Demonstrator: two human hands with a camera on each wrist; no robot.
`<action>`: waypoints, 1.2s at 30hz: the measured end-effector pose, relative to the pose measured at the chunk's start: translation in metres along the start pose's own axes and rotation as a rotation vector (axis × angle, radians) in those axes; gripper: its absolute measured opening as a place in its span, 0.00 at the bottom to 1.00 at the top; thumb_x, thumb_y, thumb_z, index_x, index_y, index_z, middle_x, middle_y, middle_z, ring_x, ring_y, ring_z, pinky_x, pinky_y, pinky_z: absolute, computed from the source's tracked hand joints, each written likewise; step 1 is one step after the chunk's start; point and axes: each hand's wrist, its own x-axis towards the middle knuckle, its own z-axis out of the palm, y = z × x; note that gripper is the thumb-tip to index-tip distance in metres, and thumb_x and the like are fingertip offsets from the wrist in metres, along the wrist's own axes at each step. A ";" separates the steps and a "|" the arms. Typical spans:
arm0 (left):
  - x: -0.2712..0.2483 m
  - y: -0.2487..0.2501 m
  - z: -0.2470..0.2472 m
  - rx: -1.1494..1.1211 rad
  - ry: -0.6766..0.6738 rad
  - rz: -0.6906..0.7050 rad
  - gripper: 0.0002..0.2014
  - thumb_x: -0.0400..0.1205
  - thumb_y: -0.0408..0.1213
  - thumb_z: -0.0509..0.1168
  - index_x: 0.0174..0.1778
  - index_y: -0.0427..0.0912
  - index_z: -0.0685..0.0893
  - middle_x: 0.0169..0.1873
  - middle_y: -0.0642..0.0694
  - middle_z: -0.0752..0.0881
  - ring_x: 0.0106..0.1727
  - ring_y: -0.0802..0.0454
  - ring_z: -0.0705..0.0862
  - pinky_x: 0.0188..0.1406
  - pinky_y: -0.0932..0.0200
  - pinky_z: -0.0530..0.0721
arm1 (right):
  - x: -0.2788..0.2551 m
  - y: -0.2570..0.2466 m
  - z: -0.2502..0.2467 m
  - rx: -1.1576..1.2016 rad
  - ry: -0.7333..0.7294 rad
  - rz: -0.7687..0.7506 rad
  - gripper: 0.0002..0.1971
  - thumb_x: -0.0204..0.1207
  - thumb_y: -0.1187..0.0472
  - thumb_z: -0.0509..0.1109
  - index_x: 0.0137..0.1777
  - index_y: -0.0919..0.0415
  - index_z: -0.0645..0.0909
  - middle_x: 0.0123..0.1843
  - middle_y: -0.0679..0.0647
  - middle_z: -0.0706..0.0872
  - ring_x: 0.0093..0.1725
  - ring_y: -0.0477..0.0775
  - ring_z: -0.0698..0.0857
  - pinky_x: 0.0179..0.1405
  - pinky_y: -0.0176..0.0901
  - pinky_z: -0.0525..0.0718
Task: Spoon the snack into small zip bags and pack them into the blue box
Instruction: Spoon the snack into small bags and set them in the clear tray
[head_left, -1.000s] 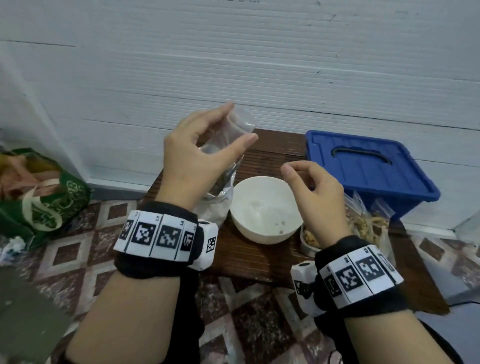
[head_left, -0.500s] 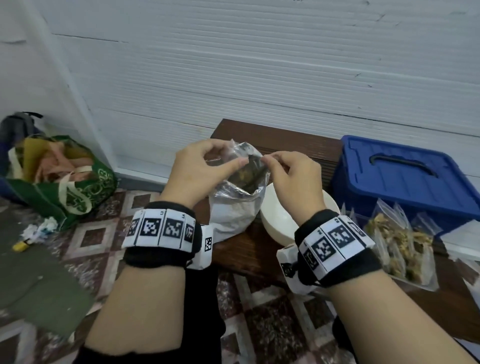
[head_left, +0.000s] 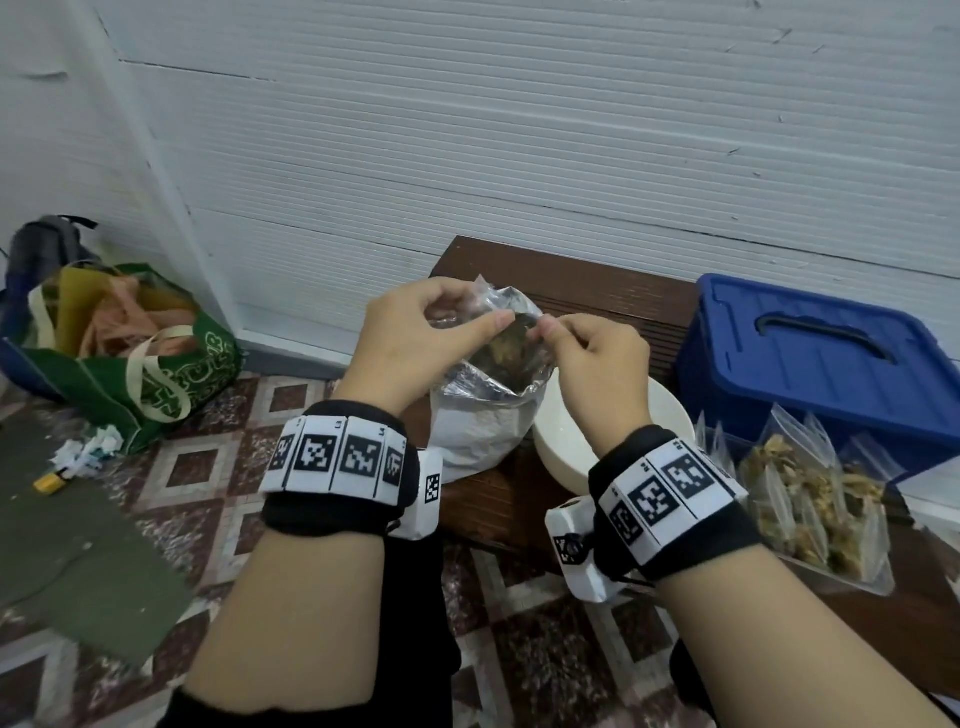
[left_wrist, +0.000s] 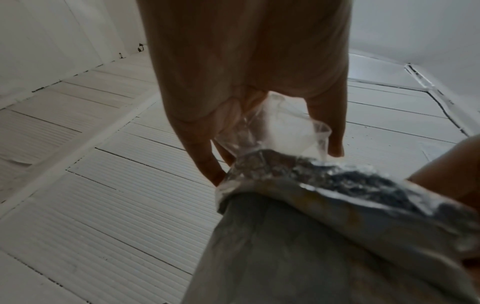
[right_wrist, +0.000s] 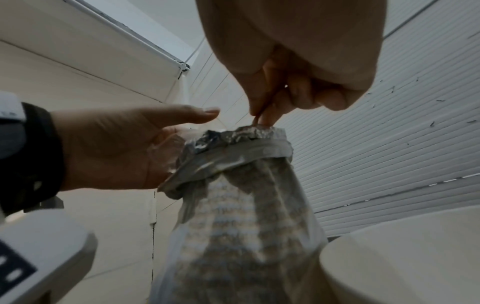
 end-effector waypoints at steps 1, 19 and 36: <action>0.000 0.000 0.000 0.001 0.000 0.004 0.17 0.69 0.51 0.78 0.50 0.47 0.89 0.45 0.56 0.89 0.49 0.66 0.86 0.55 0.65 0.85 | 0.001 0.000 -0.002 0.023 0.034 0.045 0.12 0.81 0.59 0.67 0.38 0.57 0.89 0.30 0.46 0.84 0.36 0.45 0.82 0.42 0.40 0.75; 0.000 -0.001 -0.026 0.360 -0.103 0.096 0.25 0.60 0.71 0.72 0.49 0.66 0.82 0.47 0.68 0.84 0.58 0.62 0.81 0.72 0.43 0.73 | 0.049 -0.013 -0.056 0.157 0.340 0.229 0.17 0.83 0.57 0.63 0.34 0.56 0.86 0.28 0.45 0.83 0.30 0.39 0.80 0.39 0.34 0.79; 0.007 -0.004 -0.006 0.325 -0.122 0.099 0.20 0.59 0.71 0.73 0.43 0.69 0.80 0.39 0.71 0.82 0.53 0.59 0.83 0.66 0.40 0.76 | 0.057 -0.032 -0.039 0.105 0.180 0.199 0.15 0.84 0.58 0.63 0.38 0.58 0.86 0.33 0.39 0.81 0.31 0.32 0.76 0.34 0.26 0.72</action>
